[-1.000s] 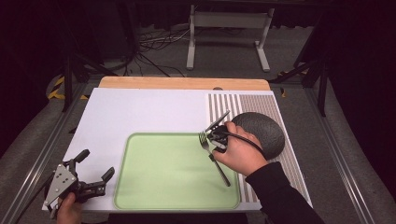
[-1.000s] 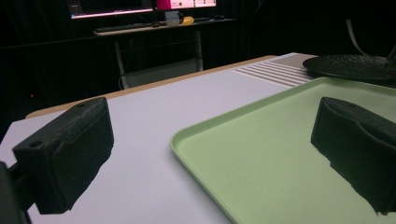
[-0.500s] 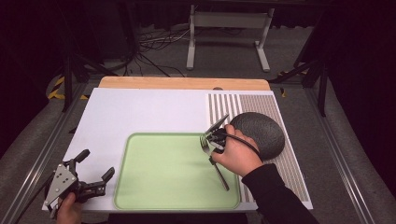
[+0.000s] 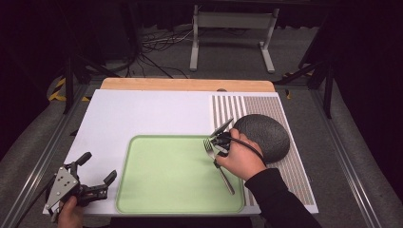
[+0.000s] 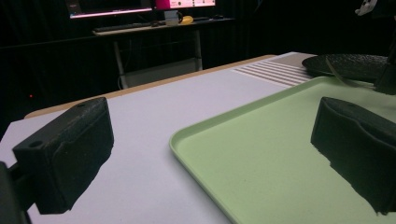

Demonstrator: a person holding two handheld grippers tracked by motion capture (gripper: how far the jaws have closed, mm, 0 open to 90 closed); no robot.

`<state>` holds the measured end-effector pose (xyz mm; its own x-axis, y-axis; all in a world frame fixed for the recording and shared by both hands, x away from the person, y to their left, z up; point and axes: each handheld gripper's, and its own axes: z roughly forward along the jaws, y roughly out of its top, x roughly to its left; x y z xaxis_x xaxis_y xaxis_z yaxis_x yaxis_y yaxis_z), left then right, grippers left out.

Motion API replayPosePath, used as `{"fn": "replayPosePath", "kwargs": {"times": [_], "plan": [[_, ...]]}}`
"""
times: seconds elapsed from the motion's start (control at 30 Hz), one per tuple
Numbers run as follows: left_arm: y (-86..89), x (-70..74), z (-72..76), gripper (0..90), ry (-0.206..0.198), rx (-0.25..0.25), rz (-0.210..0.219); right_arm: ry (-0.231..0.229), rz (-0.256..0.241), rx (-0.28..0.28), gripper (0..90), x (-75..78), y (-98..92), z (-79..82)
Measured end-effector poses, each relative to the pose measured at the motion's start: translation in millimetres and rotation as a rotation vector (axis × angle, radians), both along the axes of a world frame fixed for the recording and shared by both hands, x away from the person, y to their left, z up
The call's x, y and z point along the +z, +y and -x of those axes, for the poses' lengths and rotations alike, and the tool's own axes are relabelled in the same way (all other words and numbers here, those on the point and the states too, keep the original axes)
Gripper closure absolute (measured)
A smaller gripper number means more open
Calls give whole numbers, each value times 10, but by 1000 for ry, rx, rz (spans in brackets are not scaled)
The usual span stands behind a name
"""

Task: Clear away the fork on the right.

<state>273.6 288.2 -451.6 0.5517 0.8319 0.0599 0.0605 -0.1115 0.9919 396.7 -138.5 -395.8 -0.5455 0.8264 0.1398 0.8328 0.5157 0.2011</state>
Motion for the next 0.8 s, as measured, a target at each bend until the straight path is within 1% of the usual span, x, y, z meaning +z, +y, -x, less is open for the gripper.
{"fn": "replayPosePath", "kwargs": {"times": [0.13,0.37,0.6,0.67,0.8], "plan": [[-1,0,-1,0,0,1,-1,12,-1,-17,846,-41,-27,-13],[-1,0,-1,0,0,1,0,15,1,-29,847,-73,-39,-19],[2,0,-1,0,1,-1,-2,30,2,-43,844,-107,-48,-32],[0,0,-1,0,0,0,0,31,6,-46,862,-107,-47,-32],[-2,0,0,0,0,0,0,28,3,-47,865,-89,-36,-25]]}}
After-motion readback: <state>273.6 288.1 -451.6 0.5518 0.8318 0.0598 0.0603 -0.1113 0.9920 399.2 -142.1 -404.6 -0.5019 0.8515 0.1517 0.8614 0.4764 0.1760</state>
